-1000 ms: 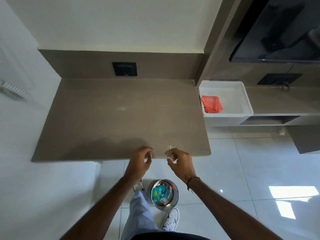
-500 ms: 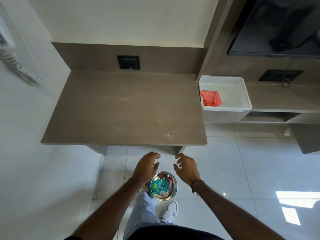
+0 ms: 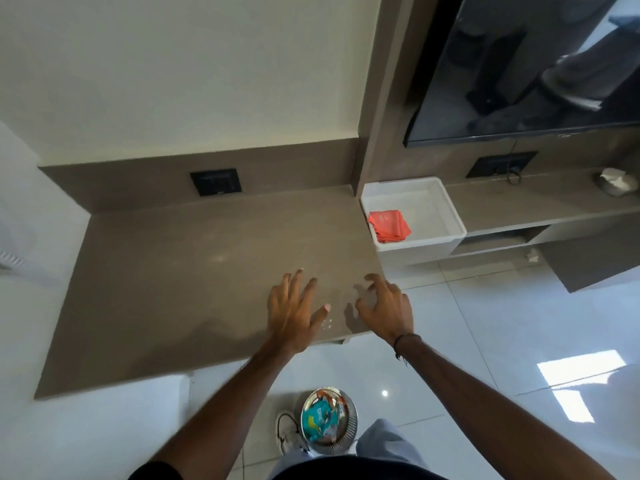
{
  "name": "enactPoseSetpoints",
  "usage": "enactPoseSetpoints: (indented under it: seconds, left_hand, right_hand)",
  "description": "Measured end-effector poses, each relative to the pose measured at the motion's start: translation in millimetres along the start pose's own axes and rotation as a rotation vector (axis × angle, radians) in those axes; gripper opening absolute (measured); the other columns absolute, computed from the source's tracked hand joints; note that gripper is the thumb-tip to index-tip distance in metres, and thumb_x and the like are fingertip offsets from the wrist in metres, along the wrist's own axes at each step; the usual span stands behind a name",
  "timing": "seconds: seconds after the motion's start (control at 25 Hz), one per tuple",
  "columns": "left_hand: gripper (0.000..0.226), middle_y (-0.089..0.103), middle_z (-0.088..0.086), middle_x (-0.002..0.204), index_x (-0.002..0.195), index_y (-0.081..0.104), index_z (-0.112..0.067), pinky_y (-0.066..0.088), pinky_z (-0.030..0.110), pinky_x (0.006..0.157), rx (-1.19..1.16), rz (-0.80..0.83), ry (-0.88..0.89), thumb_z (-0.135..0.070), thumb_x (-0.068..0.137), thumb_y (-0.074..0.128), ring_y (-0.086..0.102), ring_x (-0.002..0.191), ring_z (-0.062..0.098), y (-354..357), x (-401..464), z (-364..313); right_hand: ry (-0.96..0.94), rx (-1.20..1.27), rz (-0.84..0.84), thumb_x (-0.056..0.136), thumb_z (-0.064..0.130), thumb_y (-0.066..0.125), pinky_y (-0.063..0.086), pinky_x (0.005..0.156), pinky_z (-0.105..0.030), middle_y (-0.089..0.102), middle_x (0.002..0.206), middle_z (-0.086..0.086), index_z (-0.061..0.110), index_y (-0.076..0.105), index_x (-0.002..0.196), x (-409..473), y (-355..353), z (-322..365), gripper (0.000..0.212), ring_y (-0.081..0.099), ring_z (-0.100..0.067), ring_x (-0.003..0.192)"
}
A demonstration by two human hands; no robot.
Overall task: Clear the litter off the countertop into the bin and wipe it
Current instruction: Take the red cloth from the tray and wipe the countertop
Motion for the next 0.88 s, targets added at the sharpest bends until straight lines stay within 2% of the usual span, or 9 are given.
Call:
enactPoseSetpoints:
  seconds: [0.04,0.12,0.24,0.36,0.52,0.6,0.68,0.76,0.88]
  left_hand:
    - [0.068,0.03,0.009,0.167,0.154,0.042,-0.026,0.026,0.058,0.123,0.058,0.03,-0.011,-0.064,0.097,0.036,0.027,0.155,0.034,0,14,-2]
    - [0.075,0.011,0.007,0.173,0.16,0.026,-0.03,0.008,0.06,0.127,0.093,0.082,-0.001,-0.068,0.096,0.031,0.007,0.161,0.032,7,43,-8]
    - [0.079,0.006,0.008,0.174,0.161,0.023,-0.03,0.004,0.061,0.126,0.118,0.126,0.01,-0.071,0.093,0.023,0.001,0.161,0.033,24,97,-21]
    - [0.081,0.003,0.008,0.174,0.162,0.02,-0.024,0.0,0.062,0.126,0.107,0.192,0.029,-0.069,0.094,0.018,-0.005,0.16,0.035,47,155,-46]
    - [0.066,0.017,0.006,0.172,0.161,0.026,-0.016,0.005,0.059,0.128,0.121,0.245,0.086,-0.047,0.104,0.035,0.003,0.16,0.036,77,236,-89]
    - [0.059,0.032,0.007,0.167,0.158,0.032,-0.014,0.016,0.053,0.128,0.11,0.242,0.128,-0.034,0.104,0.043,0.015,0.158,0.034,92,279,-111]
    - [0.055,0.049,0.007,0.156,0.15,0.042,-0.014,0.029,0.047,0.124,0.149,0.249,0.182,-0.026,0.099,0.056,0.034,0.15,0.032,106,316,-131]
    - [0.061,0.056,0.01,0.148,0.148,0.043,-0.012,0.032,0.044,0.123,0.229,0.31,0.235,-0.021,0.093,0.066,0.044,0.142,0.031,124,343,-146]
    - [0.078,0.056,0.018,0.146,0.153,0.034,-0.006,0.025,0.045,0.129,0.273,0.451,0.208,-0.023,0.087,0.074,0.046,0.14,0.036,149,361,-154]
  right_hand:
    - [0.038,-0.063,0.038,0.077,0.046,0.061,0.049,0.094,-0.045,0.064,0.126,0.0,0.026,0.045,0.135,14,-5,-4,0.063,0.06,-0.026,0.115]
    - [0.116,-0.132,0.108,0.075,0.057,0.059,0.042,0.102,-0.054,0.05,0.145,-0.002,0.024,0.026,0.149,42,-14,-16,0.087,0.047,-0.028,0.132]
    - [0.174,-0.18,0.124,0.074,0.065,0.057,0.039,0.102,-0.056,0.04,0.152,-0.001,0.022,0.012,0.156,90,-28,-44,0.103,0.037,-0.026,0.141]
    - [0.199,-0.158,0.106,0.077,0.062,0.059,0.039,0.102,-0.054,0.042,0.151,-0.004,0.018,0.016,0.155,147,-39,-79,0.099,0.04,-0.027,0.139]
    - [0.329,0.131,0.112,0.081,0.045,0.068,0.045,0.104,-0.048,0.049,0.145,-0.016,0.01,0.028,0.151,228,-42,-130,0.088,0.05,-0.035,0.132]
    - [0.395,0.212,0.139,0.081,0.041,0.068,0.047,0.104,-0.045,0.05,0.144,-0.019,0.006,0.029,0.151,264,-27,-153,0.087,0.052,-0.036,0.131]
    - [0.443,0.259,0.192,0.087,0.044,0.059,0.049,0.102,-0.044,0.054,0.141,-0.019,0.005,0.034,0.147,288,-7,-167,0.076,0.055,-0.036,0.126]
    - [0.463,0.278,0.241,0.089,0.047,0.052,0.05,0.096,-0.041,0.06,0.133,-0.017,0.007,0.047,0.139,304,12,-175,0.064,0.059,-0.035,0.119]
    - [0.435,0.287,0.276,0.073,0.043,0.071,0.051,0.082,-0.031,0.063,0.11,-0.005,0.012,0.057,0.125,313,29,-185,0.063,0.062,-0.026,0.102]
Point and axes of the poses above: each hand's wrist, its own x-axis towards the middle knuckle, its own y-axis out of the palm, z = x × y, the point moved 4 cm from there along x, towards the middle knuckle
